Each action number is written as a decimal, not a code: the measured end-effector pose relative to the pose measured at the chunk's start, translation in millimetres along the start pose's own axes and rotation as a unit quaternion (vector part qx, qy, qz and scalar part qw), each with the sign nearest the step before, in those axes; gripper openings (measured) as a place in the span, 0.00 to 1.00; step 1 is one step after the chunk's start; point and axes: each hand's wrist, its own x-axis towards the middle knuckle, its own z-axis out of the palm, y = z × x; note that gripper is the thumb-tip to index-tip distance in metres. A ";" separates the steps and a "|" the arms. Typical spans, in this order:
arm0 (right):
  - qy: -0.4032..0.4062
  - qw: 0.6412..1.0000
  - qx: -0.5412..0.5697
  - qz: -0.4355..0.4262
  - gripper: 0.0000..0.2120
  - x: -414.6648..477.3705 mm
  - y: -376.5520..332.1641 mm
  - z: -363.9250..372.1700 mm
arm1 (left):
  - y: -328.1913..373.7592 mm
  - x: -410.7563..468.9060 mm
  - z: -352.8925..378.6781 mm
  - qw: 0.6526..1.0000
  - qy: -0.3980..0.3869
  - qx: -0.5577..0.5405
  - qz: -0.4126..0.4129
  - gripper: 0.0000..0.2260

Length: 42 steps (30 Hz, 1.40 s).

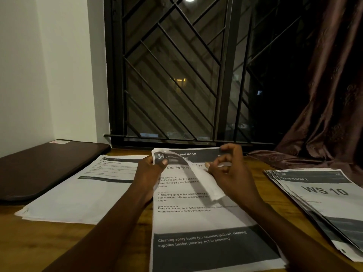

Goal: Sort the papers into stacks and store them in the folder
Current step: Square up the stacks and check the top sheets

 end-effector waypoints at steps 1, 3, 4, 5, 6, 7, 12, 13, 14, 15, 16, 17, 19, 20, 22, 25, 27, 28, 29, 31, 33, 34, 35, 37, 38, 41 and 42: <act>0.021 1.000 -0.013 0.007 0.30 1.7 5.1 0.8 | -0.3 0.1 0.8 1.000 -0.003 0.000 0.000 0.09; 0.056 0.997 -0.046 0.015 0.42 3.2 10.5 2.4 | -1.2 0.5 1.3 1.000 -0.004 -0.003 0.000 0.09; 0.070 0.995 -0.062 0.019 0.45 3.9 12.2 2.8 | -1.1 0.4 1.3 1.000 -0.003 -0.002 0.001 0.09; 0.082 0.993 -0.083 0.022 0.46 4.5 14.0 2.6 | -0.7 0.2 1.4 1.000 -0.003 0.000 0.002 0.09; 0.093 0.989 -0.114 0.023 0.44 4.6 14.2 1.8 | -0.3 0.1 1.3 1.000 -0.004 0.002 0.003 0.09; 0.107 0.982 -0.152 0.015 0.40 5.0 15.7 0.8 | 0.4 -0.3 1.3 1.000 -0.006 0.002 0.004 0.09; 0.161 0.979 -0.118 -0.052 0.14 8.2 13.5 -7.9 | 0.7 -1.0 -1.2 1.000 -0.014 0.008 0.009 0.10; 0.159 0.982 -0.091 -0.054 0.11 7.9 13.3 -9.2 | 0.0 -0.4 -1.8 1.000 -0.016 0.009 0.012 0.10; 0.156 0.984 -0.067 -0.051 0.10 6.7 10.9 -10.1 | -0.5 -0.2 -2.5 1.000 -0.016 0.008 0.014 0.10; 0.152 0.986 -0.053 -0.048 0.10 6.1 9.8 -10.3 | -0.7 0.1 -2.8 1.000 -0.016 0.005 0.013 0.10; 0.148 0.987 -0.044 -0.046 0.11 5.6 8.8 -10.1 | -0.5 -0.1 -2.8 1.000 -0.016 0.003 0.012 0.10; 0.145 0.987 -0.045 -0.047 0.12 5.3 8.2 -9.3 | -0.1 -0.7 -2.5 1.000 -0.016 0.002 0.012 0.10; 0.140 0.986 -0.058 -0.063 0.11 5.0 7.3 -7.9 | 0.4 -1.0 -2.2 1.000 -0.015 0.006 0.008 0.10; 0.132 0.987 -0.056 -0.072 0.09 5.1 6.9 -8.0 | 0.5 -1.2 -2.1 1.000 -0.014 0.009 0.005 0.10; 0.091 0.993 0.012 -0.075 0.02 4.2 5.4 -11.2 | 0.9 -1.0 -2.6 1.000 -0.008 0.012 -0.001 0.10; -0.033 0.987 0.156 -0.022 0.19 5.7 6.0 -20.2 | 2.2 -0.1 -5.4 1.000 0.000 0.011 -0.010 0.10; -0.079 0.979 0.188 0.026 0.30 11.2 12.8 -24.2 | 3.3 0.4 -7.3 1.000 0.002 0.010 -0.016 0.10; -0.086 0.980 0.171 0.051 0.33 12.6 15.3 -26.2 | 4.1 0.6 -7.7 1.000 0.000 0.009 -0.017 0.10; -0.099 0.982 0.140 0.081 0.36 14.8 20.9 -27.0 | 5.1 0.5 -7.6 1.000 -0.001 0.009 -0.017 0.11; -0.163 0.973 0.060 0.152 0.30 13.8 30.2 -26.4 | 8.6 -1.7 -6.4 1.000 -0.006 0.005 -0.021 0.11; -0.203 0.957 0.003 0.206 0.14 10.1 35.0 -25.8 | 12.1 -3.8 -6.5 0.999 -0.028 -0.028 -0.035 0.13; -0.185 0.954 0.033 0.233 0.11 10.0 36.5 -26.3 | 14.1 -5.3 -7.0 0.997 -0.051 -0.045 -0.048 0.14; -0.162 0.949 0.087 0.256 0.11 10.7 38.4 -27.7 | 15.7 -7.8 -6.6 0.993 -0.082 -0.055 -0.062 0.15; -0.106 0.939 0.205 0.254 0.11 14.2 37.7 -29.6 | 16.3 -13.3 -4.4 0.984 -0.144 -0.044 -0.090 0.13; -0.097 0.933 0.247 0.242 0.15 15.1 34.5 -30.8 | 16.4 -15.4 -2.0 0.982 -0.163 -0.021 -0.097 0.12; -0.099 0.918 0.317 0.215 0.24 17.0 24.3 -33.6 | 23.7 -17.8 12.7 0.983 -0.157 0.074 -0.055 0.12; -0.082 0.918 0.330 0.202 0.18 18.1 16.0 -35.6 | 30.8 -18.6 18.6 0.986 -0.137 0.097 -0.019 0.11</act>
